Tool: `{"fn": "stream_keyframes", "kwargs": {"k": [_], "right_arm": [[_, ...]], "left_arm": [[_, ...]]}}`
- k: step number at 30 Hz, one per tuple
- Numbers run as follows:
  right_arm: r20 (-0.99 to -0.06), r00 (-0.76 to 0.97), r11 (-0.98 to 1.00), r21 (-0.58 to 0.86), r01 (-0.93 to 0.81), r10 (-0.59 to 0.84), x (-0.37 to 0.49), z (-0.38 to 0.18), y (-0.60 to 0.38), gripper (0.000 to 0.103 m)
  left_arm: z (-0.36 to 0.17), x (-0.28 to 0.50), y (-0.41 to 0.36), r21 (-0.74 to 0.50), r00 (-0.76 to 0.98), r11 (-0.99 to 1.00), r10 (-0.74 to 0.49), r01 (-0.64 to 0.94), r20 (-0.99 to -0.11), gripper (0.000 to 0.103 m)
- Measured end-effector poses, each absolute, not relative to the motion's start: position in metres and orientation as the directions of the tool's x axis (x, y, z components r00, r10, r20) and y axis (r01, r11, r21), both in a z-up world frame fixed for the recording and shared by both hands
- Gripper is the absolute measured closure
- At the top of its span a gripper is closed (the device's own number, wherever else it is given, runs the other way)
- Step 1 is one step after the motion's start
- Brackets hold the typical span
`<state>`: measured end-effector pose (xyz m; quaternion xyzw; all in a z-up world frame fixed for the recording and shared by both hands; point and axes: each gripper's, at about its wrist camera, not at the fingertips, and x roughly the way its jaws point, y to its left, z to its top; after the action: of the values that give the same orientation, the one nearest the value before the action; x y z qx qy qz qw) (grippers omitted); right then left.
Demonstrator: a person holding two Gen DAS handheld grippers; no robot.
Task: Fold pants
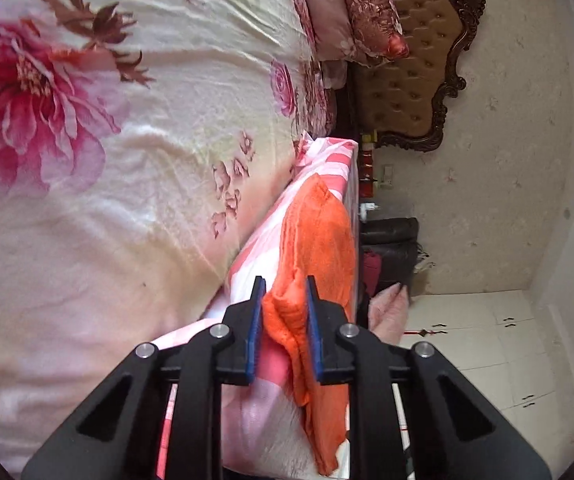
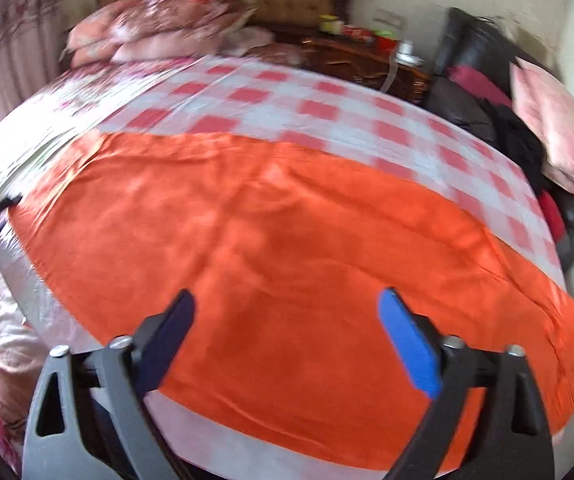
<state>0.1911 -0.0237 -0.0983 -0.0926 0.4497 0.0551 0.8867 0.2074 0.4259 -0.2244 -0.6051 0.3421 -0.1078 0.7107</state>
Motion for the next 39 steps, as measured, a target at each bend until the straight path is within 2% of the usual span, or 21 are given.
{"fn": "stream_keyframes", "kwargs": {"k": [1, 3, 5, 6, 8, 9, 10, 12, 13, 14, 17, 20, 25, 34, 39], "right_arm": [[-0.816, 0.578, 0.973, -0.129, -0.192, 0.006, 0.194, -0.103, -0.017, 0.037], [-0.838, 0.545, 0.966, -0.156, -0.204, -0.020, 0.200, -0.115, -0.006, 0.042], [-0.834, 0.551, 0.967, -0.153, -0.203, -0.016, 0.199, -0.118, -0.006, 0.043], [-0.835, 0.550, 0.967, -0.147, -0.210, -0.008, 0.199, -0.118, -0.006, 0.043], [-0.854, 0.519, 0.975, -0.073, -0.208, 0.047, 0.200, -0.116, -0.016, 0.040], [-0.856, 0.508, 0.980, -0.010, -0.200, 0.095, 0.199, -0.114, -0.024, 0.034], [-0.847, 0.508, 0.981, 0.075, -0.180, 0.158, 0.199, -0.109, -0.037, 0.022], [-0.824, 0.506, 0.967, 0.220, -0.129, 0.255, 0.200, -0.100, -0.064, 0.016], [-0.814, 0.499, 0.953, 0.284, -0.106, 0.298, 0.202, -0.097, -0.078, 0.016], [-0.799, 0.491, 0.931, 0.356, -0.082, 0.348, 0.203, -0.096, -0.091, 0.016], [-0.740, 0.481, 0.834, 0.550, 0.032, 0.470, 0.208, -0.097, -0.140, 0.016], [-0.721, 0.488, 0.783, 0.611, 0.115, 0.491, 0.206, -0.100, -0.178, 0.016], [-0.709, 0.456, 0.753, 0.647, 0.117, 0.538, 0.206, -0.108, -0.194, 0.016], [-0.639, 0.310, 0.654, 0.753, 0.068, 0.704, 0.247, -0.111, -0.146, 0.017], [-0.630, 0.244, 0.639, 0.767, 0.051, 0.737, 0.282, -0.110, -0.106, 0.017]], "left_arm": [[-0.210, 0.208, 0.422, -0.908, 0.739, 0.315, -0.534, -0.276, -0.411, 0.086], [-0.181, 0.211, 0.413, -0.829, 0.725, 0.464, -0.448, -0.313, -0.524, 0.086], [-0.144, 0.217, 0.393, -0.675, 0.695, 0.652, -0.304, -0.347, -0.651, 0.086], [-0.126, 0.219, 0.381, -0.600, 0.690, 0.722, -0.239, -0.345, -0.684, 0.087], [-0.084, 0.229, 0.343, -0.364, 0.677, 0.871, -0.051, -0.329, -0.734, 0.087], [-0.065, 0.234, 0.320, -0.230, 0.678, 0.924, 0.043, -0.307, -0.734, 0.087], [-0.044, 0.238, 0.286, -0.053, 0.693, 0.963, 0.153, -0.266, -0.704, 0.087], [-0.019, 0.244, 0.223, 0.224, 0.744, 0.960, 0.271, -0.165, -0.611, 0.087], [-0.014, 0.243, 0.181, 0.364, 0.779, 0.927, 0.292, -0.088, -0.555, 0.087], [-0.016, 0.239, 0.147, 0.455, 0.807, 0.890, 0.283, -0.021, -0.518, 0.087], [-0.049, 0.215, 0.052, 0.640, 0.863, 0.750, 0.201, 0.169, -0.463, 0.087], [-0.098, 0.182, -0.012, 0.708, 0.872, 0.632, 0.102, 0.314, -0.478, 0.087], [-0.142, 0.160, -0.037, 0.702, 0.846, 0.602, 0.079, 0.381, -0.527, 0.087], [-0.118, 0.168, -0.015, 0.608, 0.856, 0.739, 0.084, 0.290, -0.511, 0.087], [-0.108, 0.167, -0.004, 0.576, 0.852, 0.769, 0.081, 0.276, -0.517, 0.087]]}}
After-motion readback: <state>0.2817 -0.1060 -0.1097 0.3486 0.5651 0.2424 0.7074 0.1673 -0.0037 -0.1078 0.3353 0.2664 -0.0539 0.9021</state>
